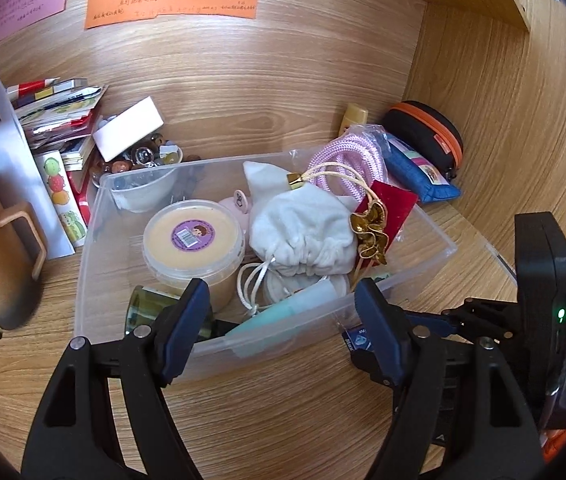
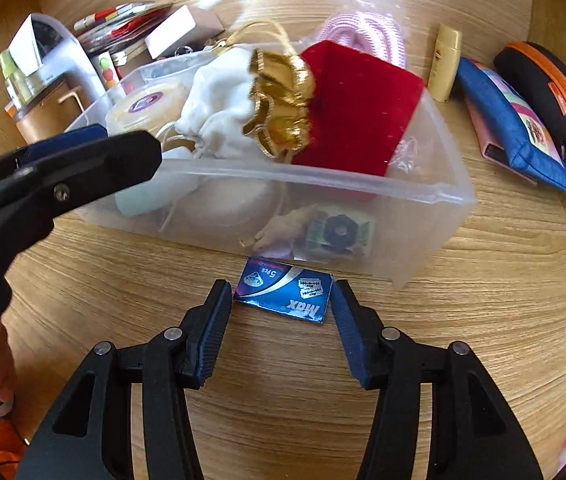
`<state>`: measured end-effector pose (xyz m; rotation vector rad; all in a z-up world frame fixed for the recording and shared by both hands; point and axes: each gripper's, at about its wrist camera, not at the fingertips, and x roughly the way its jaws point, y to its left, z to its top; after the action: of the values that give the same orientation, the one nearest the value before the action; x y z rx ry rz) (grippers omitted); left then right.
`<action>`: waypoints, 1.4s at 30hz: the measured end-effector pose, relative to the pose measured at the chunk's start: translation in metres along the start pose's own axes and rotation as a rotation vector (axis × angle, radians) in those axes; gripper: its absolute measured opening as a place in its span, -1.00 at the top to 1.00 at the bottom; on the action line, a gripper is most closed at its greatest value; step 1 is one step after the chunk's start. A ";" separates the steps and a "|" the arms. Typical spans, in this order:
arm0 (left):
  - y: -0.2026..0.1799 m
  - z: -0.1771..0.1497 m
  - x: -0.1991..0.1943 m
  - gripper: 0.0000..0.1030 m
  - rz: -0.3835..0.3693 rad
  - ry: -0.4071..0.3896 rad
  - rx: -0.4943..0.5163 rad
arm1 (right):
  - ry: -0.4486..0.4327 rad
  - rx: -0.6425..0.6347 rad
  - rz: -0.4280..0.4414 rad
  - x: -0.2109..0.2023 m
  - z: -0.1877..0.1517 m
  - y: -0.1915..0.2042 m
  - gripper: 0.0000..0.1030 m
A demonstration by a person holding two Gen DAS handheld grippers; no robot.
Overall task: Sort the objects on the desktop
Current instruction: 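Grasp the blue Max card on the desk with the right gripper, then lift the blue card and drop it into the bin with the right gripper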
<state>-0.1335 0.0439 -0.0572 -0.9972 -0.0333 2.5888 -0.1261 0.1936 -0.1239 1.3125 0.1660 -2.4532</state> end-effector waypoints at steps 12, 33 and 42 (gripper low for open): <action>0.010 -0.002 -0.016 -0.62 0.037 -0.028 -0.029 | -0.019 -0.058 -0.004 -0.006 -0.008 0.006 0.09; 0.020 -0.004 -0.035 -0.83 0.166 -0.026 -0.045 | -0.251 -0.148 0.026 -0.096 0.009 0.011 0.09; 0.038 0.003 -0.042 -0.84 0.246 -0.024 -0.063 | -0.272 -0.251 0.083 -0.072 0.047 0.031 0.09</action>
<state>-0.1196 -0.0055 -0.0336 -1.0507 0.0024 2.8387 -0.1155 0.1706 -0.0366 0.8568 0.3303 -2.4171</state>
